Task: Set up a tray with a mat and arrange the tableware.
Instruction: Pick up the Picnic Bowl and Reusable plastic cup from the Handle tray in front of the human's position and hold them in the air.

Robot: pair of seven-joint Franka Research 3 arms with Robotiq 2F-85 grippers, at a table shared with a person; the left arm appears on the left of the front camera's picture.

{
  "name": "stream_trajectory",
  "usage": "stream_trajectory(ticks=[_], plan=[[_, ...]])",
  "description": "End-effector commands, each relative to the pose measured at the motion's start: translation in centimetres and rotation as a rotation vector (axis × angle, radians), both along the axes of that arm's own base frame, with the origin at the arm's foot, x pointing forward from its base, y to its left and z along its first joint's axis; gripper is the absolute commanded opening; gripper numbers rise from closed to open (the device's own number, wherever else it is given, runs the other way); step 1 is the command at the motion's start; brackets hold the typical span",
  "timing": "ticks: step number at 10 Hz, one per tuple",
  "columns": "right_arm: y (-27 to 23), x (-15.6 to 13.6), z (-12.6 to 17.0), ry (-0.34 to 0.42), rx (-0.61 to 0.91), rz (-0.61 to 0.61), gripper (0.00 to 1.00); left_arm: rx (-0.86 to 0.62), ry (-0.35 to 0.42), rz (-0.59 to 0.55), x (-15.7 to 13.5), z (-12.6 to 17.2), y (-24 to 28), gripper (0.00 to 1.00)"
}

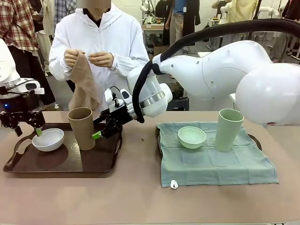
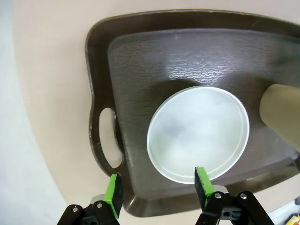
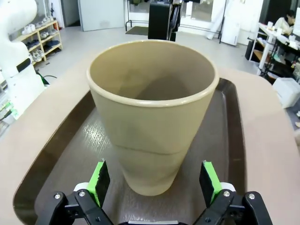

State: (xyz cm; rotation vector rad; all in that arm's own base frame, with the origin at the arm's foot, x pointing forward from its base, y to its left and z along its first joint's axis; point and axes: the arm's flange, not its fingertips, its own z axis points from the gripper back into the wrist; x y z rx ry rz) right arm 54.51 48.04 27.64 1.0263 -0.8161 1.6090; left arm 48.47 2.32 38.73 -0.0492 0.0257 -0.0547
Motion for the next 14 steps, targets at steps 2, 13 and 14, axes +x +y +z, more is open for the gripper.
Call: stream_trajectory(ticks=[2,13,14], plan=[[1.3,0.0,-0.6,0.044,-0.013,-0.021,1.0,-0.033,-0.017,-0.009,0.0,-0.7,-0.6,0.81],[4.5,-0.6,-0.8,0.055,0.019,0.036,1.0,-0.05,0.007,0.05,2.6,-3.9,-0.9,0.81],[4.6,-0.6,-0.7,0.051,0.023,0.035,1.0,-0.053,0.013,0.058,2.8,-4.3,-0.7,0.81]])
